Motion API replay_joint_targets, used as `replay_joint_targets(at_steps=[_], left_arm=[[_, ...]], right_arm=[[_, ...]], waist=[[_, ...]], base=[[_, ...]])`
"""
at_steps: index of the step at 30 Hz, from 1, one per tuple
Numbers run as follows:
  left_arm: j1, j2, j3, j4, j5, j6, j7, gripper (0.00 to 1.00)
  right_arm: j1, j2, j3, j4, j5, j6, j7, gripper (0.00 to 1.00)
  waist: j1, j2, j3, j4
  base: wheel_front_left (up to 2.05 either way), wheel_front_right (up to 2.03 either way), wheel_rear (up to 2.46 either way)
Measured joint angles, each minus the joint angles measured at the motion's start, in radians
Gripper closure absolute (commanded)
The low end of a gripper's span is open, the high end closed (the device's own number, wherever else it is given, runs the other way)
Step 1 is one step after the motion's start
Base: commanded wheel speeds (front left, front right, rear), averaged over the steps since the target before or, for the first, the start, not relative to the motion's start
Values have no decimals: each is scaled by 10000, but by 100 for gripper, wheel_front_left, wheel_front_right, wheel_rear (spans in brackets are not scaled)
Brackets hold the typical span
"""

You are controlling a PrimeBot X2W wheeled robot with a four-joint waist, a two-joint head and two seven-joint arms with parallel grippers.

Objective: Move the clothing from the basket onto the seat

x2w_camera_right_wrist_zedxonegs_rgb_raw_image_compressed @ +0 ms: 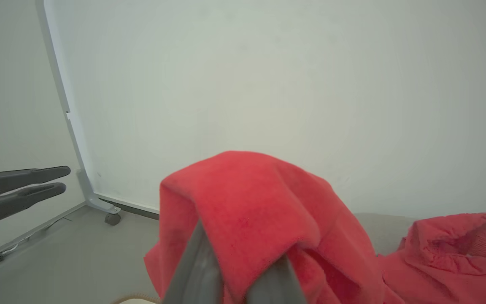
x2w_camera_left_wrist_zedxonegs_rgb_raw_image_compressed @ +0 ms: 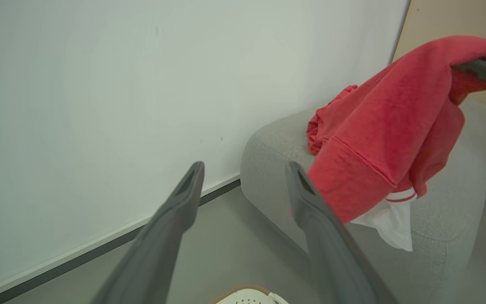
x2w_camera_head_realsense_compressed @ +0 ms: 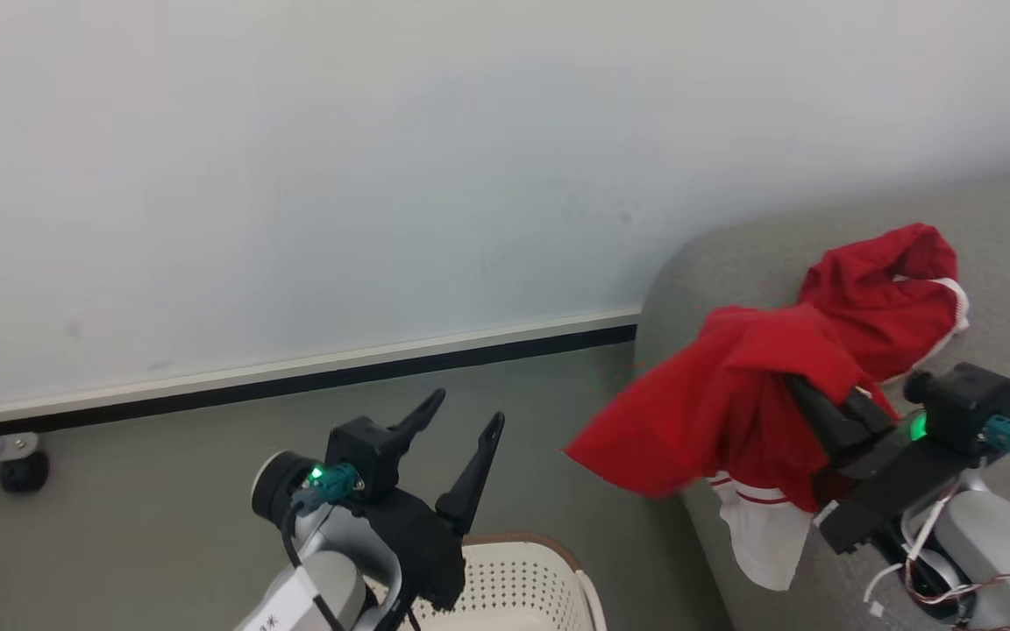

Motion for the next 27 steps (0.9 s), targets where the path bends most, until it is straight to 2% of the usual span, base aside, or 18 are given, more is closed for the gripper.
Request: replay_joint_targets(at_steps=[11,20,27], left_arm=[[850,-171,-393,-529,54,104,-412,0],[1075,-426,-686,-959,159,207,-527,0],[1072,-512,-982,-1137,349,276,-537,0]], right_arm=[[1008,-1156,-625,-1212,-357,-583,-2,100],[1388,-1499,-940,-1960,-529,-874,-2,100],[1546,-1812,-1542,-1965,-479,-1064,-2,100]], waist=[[0,0,66,-1199],[0,0,267,-2095],[0,0,708,-2275]], base=[[0,0,0],[0,0,0],[0,0,0]])
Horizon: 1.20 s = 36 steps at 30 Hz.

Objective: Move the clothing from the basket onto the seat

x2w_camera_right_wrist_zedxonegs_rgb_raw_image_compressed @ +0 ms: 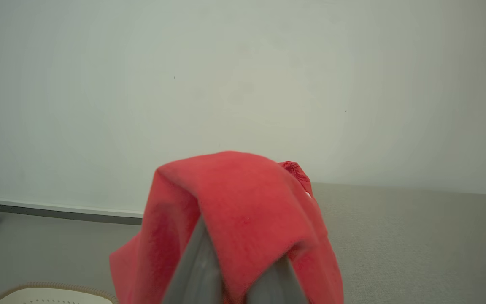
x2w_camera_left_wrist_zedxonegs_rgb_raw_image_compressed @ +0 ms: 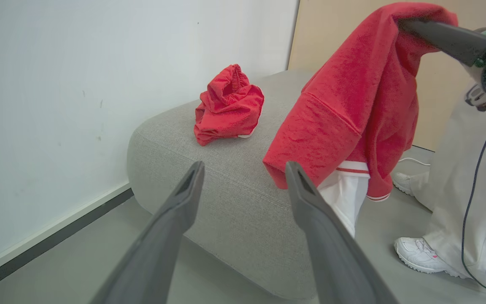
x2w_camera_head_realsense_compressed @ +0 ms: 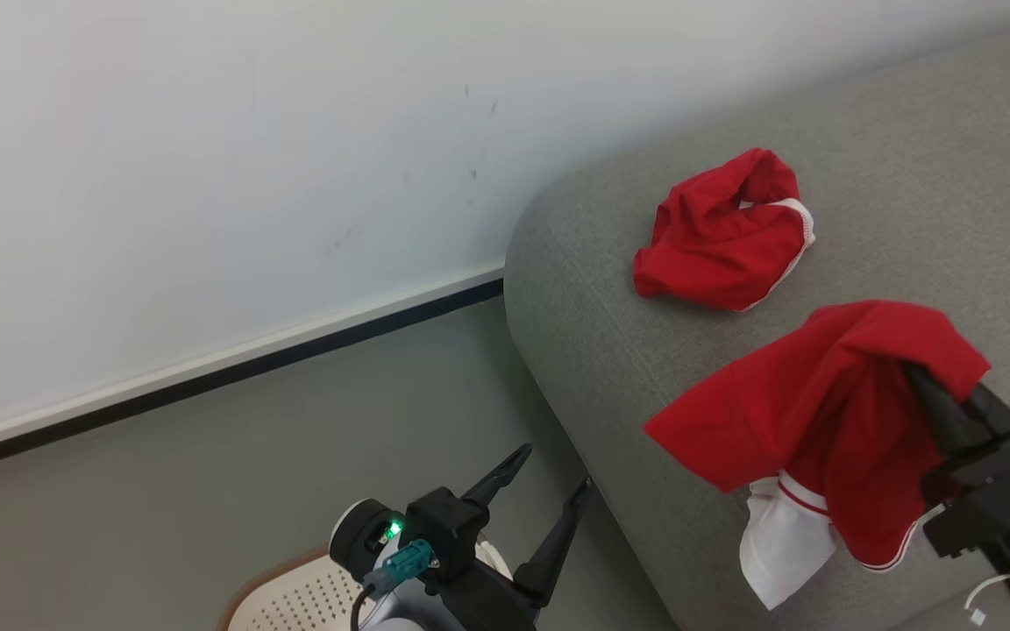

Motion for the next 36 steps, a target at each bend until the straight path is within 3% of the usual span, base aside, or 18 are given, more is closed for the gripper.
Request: replay_joint_targets(at_steps=[6,18,25,36], left_arm=[[-34,52,-54,-299,253,52,46,0],[-675,545,119,-1202,583,288,238,0],[-1145,748,234,-1866,894,370,380,0],[-1736,1037,426,-2746,1187,548,639,0]], right_arm=[[-722,-77,-443,318,148,10,0,100],[-4519,-453,-1567,1661,148,368,211,100],[-6439,-767,-2021,2924,125,366,627,100],[-7688,-813,-2194,4541,35,355,890,100]], waist=[[0,0,444,142],[1,1,1709,635],[2,1,2563,1018],[2,2,3849,1604]], base=[[0,0,0],[0,0,0],[0,0,0],[0,0,0]])
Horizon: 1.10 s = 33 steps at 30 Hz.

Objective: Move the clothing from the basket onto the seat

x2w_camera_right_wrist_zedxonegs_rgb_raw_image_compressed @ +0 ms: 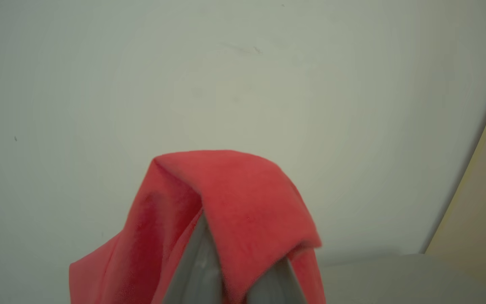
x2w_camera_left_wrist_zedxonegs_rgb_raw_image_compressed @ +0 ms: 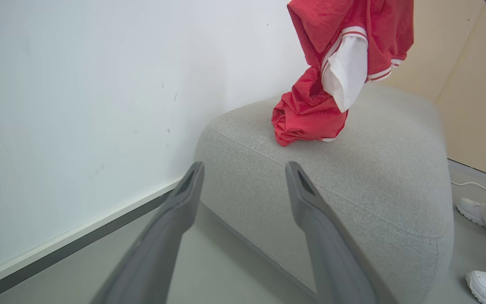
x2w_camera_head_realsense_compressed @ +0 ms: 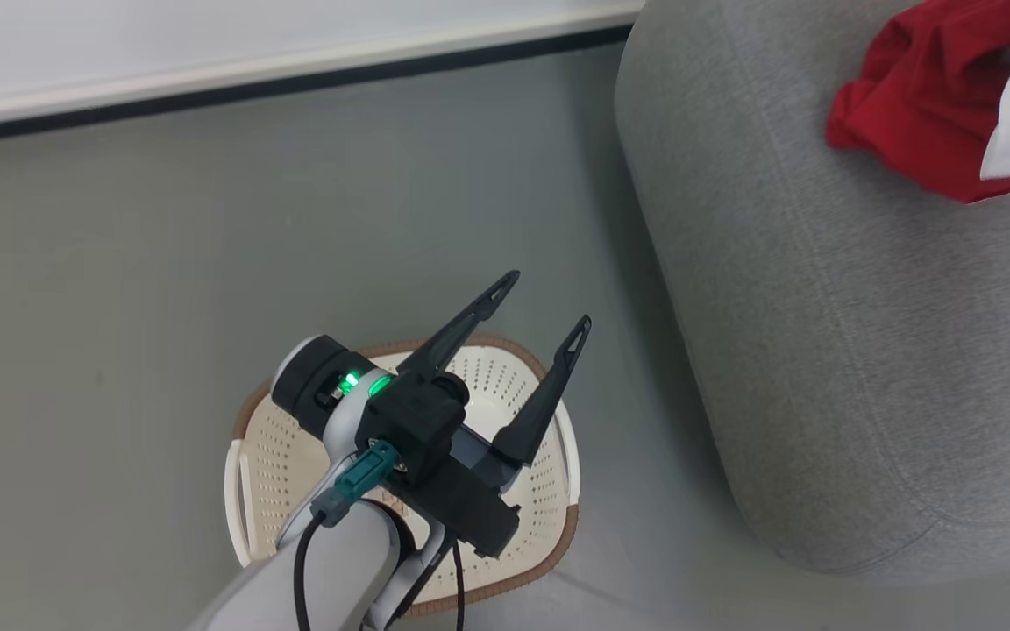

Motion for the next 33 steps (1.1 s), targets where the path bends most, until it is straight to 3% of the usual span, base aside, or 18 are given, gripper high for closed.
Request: replay_joint_targets(at_steps=[8,17,29,30,32,33], left_arm=[[-331,284,119,-571,322,165,290,0],[-691,522,291,-846,543,251,520,0],[-808,525,353,-347,548,261,445,0],[-802,523,351,-309,541,259,393,0],[-793,508,351,-228,518,259,362,0],[-781,504,351,-161,516,257,341,0]], right_arm=[[-528,8,-117,1005,-113,-178,-19,100],[-528,1528,487,2054,-113,-251,-142,100],[-470,2364,1254,3340,-545,290,-604,100],[-443,2437,1285,3394,-596,291,-633,88],[-373,2589,1356,3507,-619,370,-681,52],[-312,2642,1386,3542,-665,380,-719,14]], waist=[[0,0,1077,331],[0,1,2199,499],[-2,-1,2322,212],[-2,-1,2270,177],[-2,-1,2154,107],[-2,-1,2091,71]], base=[[0,0,0],[0,0,0],[0,0,0],[0,0,0],[0,0,0],[0,0,0]])
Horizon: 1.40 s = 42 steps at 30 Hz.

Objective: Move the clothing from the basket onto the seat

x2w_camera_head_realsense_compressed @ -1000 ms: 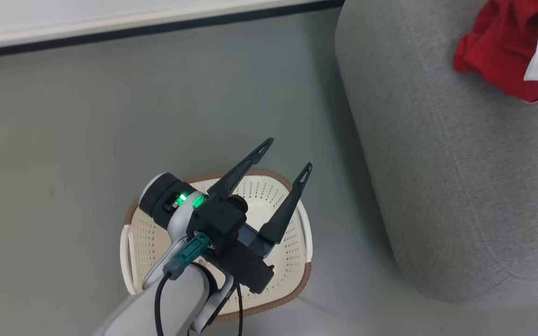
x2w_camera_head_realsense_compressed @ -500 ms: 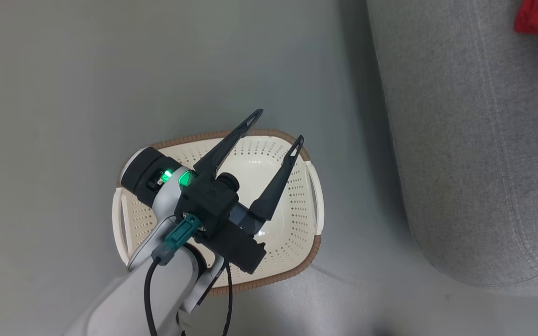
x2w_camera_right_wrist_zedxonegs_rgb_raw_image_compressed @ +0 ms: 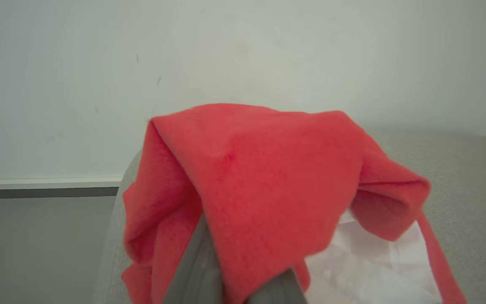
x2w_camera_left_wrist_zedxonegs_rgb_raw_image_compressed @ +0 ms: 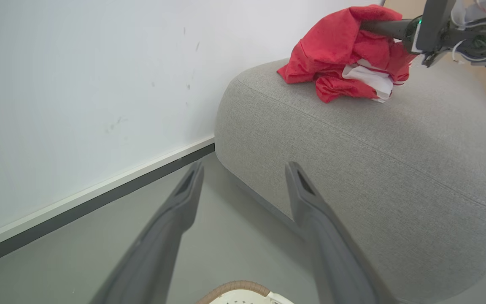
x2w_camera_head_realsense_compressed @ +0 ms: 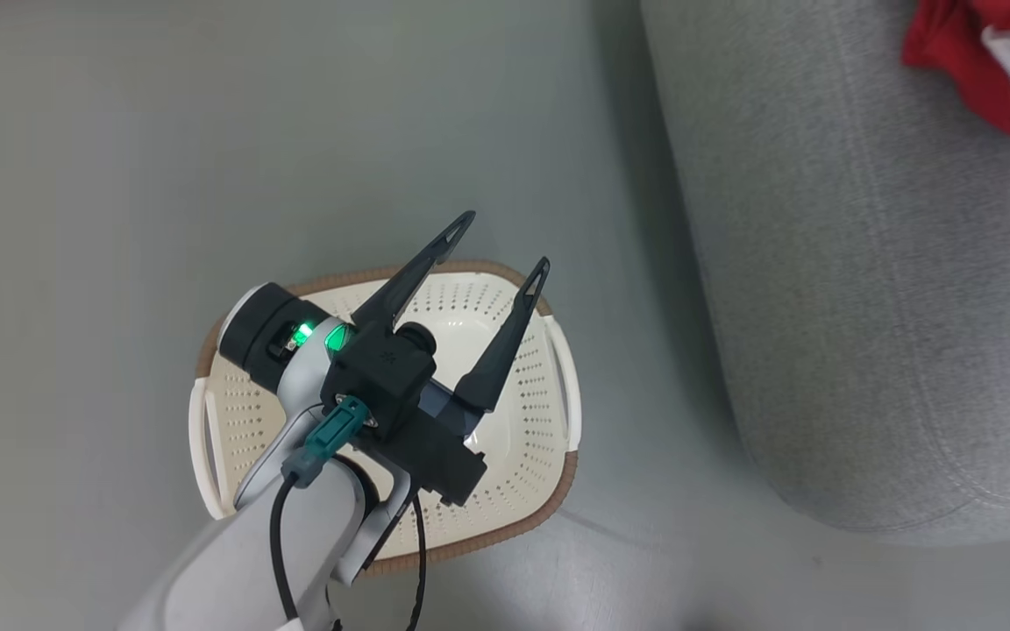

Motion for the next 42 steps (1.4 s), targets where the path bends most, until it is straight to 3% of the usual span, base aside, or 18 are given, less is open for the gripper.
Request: replay_joint_targets(at_steps=[1,12,23,34,42], left_arm=[[33,-2,2,59,-40,-8,-63,0],[404,-163,52,771,-359,-102,-418,0],[1012,-570,92,1365,-915,-192,-859,0],[1901,-652,663,1783,-1511,-174,-1212,0],[2917,-360,1283,2107,-1929,92,-1333,0]], right_arm=[[60,50,31,46,-42,8,-2,0],[1210,253,257,128,-299,159,-102,0],[2802,222,153,-1101,-476,140,-144,0],[4277,466,98,-2899,-825,-125,-146,0],[5794,821,-81,-4098,-840,-635,-146,0]], waist=[[0,0,-67,-37],[-1,-1,-1111,-434],[-3,-3,-2494,-568],[-2,-3,-3858,-40],[-1,-3,-4809,667]], base=[[0,0,0],[0,0,0],[0,0,0],[0,0,0],[0,0,0]])
